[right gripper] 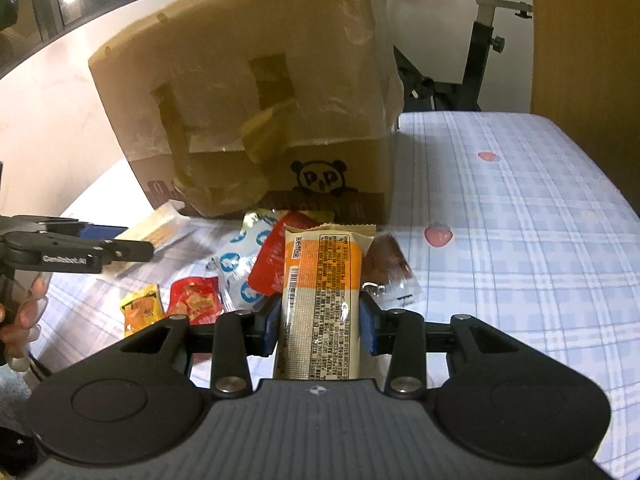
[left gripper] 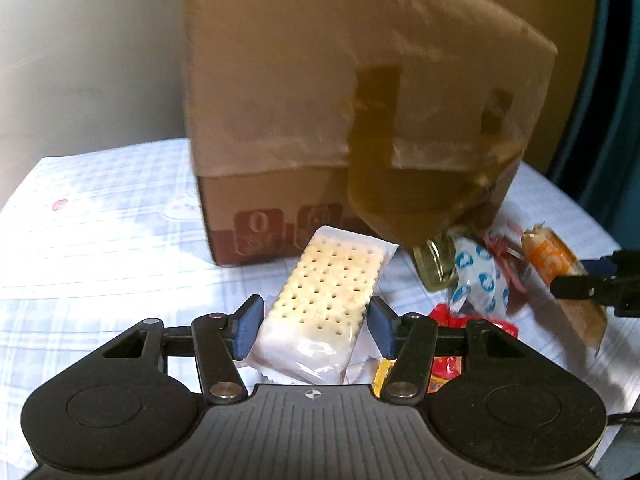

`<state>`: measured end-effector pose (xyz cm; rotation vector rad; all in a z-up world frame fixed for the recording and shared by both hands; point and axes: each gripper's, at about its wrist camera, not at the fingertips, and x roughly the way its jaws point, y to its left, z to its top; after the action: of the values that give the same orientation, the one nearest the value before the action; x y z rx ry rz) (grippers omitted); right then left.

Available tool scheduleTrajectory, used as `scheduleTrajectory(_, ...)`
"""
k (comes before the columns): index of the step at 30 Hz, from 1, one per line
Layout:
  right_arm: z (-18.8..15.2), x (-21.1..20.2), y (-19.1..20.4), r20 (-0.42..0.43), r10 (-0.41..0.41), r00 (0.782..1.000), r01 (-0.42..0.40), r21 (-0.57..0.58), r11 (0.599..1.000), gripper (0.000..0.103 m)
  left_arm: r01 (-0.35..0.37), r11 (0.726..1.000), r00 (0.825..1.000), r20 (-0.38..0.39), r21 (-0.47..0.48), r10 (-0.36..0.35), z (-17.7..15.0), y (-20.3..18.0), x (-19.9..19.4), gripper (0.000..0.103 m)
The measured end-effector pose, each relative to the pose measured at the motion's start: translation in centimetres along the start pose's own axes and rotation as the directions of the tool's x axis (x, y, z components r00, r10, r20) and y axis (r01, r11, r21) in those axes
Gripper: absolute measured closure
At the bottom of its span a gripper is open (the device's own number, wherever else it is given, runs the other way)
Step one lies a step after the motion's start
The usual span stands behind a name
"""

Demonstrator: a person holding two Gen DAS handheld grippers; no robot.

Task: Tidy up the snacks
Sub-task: 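Carry both packets over the box and open both tools to drop them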

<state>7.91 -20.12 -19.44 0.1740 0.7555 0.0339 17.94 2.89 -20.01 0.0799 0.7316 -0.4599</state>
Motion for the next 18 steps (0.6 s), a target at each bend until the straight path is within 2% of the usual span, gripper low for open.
scheduleTrajectory(9, 2.6, -2.4, 0.7, 0.098, 0.01, 0.995, -0.005, -0.048, 0.999, 0.062, -0.008, 1.0, 0.995, 0.104, -0.029, 0.011, 2.1, 0.0, -3.8, 0.044)
scheduleTrajectory(18, 6.9, -5.7, 1.6, 0.236, 0.042, 0.971, -0.02, -0.096, 0.995, 0.062, 0.003, 1.0, 0.97, 0.242, 0.002, -0.003, 4.6, -1.2, -8.5, 0.044)
